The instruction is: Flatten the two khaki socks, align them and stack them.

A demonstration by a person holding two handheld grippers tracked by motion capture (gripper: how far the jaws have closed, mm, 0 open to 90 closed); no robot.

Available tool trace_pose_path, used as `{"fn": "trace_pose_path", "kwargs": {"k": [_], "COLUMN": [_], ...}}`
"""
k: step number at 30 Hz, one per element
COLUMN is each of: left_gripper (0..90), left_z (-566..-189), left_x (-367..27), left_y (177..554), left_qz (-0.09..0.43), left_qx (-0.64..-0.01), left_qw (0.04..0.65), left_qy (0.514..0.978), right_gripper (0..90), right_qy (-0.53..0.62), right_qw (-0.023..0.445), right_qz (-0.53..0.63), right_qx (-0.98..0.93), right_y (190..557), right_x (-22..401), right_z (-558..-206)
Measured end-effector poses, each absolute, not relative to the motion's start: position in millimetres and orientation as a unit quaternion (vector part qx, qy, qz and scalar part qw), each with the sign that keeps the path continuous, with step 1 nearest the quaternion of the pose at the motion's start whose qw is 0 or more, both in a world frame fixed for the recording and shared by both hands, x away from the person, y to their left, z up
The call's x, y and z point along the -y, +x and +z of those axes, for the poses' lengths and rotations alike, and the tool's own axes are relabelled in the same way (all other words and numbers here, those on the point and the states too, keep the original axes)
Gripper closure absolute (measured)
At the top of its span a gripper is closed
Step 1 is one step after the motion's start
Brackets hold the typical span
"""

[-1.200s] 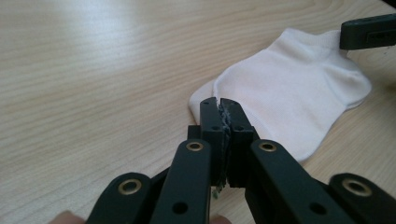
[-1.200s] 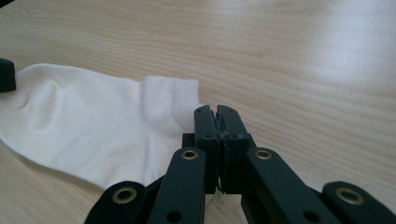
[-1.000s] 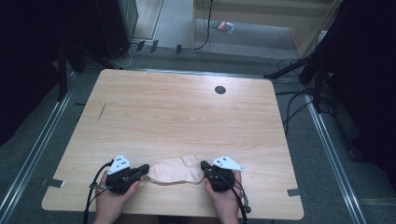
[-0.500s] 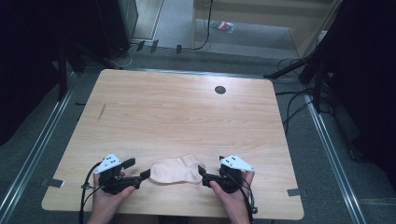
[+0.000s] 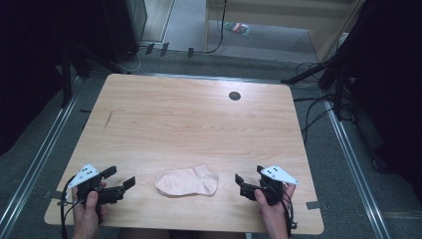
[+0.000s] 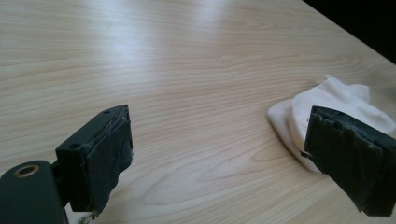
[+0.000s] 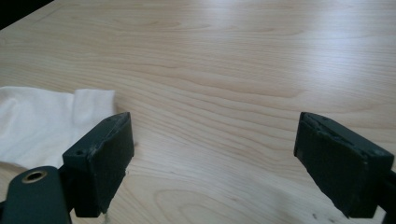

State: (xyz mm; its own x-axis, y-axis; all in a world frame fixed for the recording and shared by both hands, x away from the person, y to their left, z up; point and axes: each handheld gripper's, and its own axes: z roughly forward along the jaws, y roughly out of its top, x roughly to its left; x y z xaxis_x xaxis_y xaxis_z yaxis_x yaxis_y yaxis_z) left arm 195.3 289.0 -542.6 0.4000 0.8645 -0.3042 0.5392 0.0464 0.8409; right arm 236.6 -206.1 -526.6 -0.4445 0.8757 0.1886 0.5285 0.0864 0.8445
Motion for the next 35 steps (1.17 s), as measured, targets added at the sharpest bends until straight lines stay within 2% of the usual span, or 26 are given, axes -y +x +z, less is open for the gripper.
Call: {"fn": "trace_pose_path", "kwargs": {"k": [13,17,19,21,35], "left_gripper": [8.6,8.7,8.7,8.6,8.7], "left_z": [-544.8,-545.6,-546.5,-547.9,-552.9], "left_x": [-342.3,-360.6,-366.2,-368.7,-364.8], "left_y": [195.9,197.1,197.9,198.6,202.0], "left_qz": [0.229,0.248,0.258,0.252,0.248], "left_qx": [-0.556,-0.565,-0.570,-0.572,-0.572], "left_qw": [0.459,0.454,0.449,0.457,0.458], "left_qy": [0.655,0.643,0.638,0.633,0.634], "right_gripper": [13.5,14.6,15.5,15.5,16.1], "right_qy": [0.554,0.569,0.570,0.573,0.593], "right_qw": [0.216,0.242,0.268,0.275,0.260], "right_qz": [0.453,0.436,0.412,0.406,0.430], "right_qx": [-0.665,-0.653,-0.659,-0.657,-0.629], "right_y": [231.4,228.7,227.3,226.2,226.5], "right_x": [282.8,304.5,309.7,312.6,319.1], "right_z": [-533.3,-536.6,-539.6,-542.3,-547.7]}}
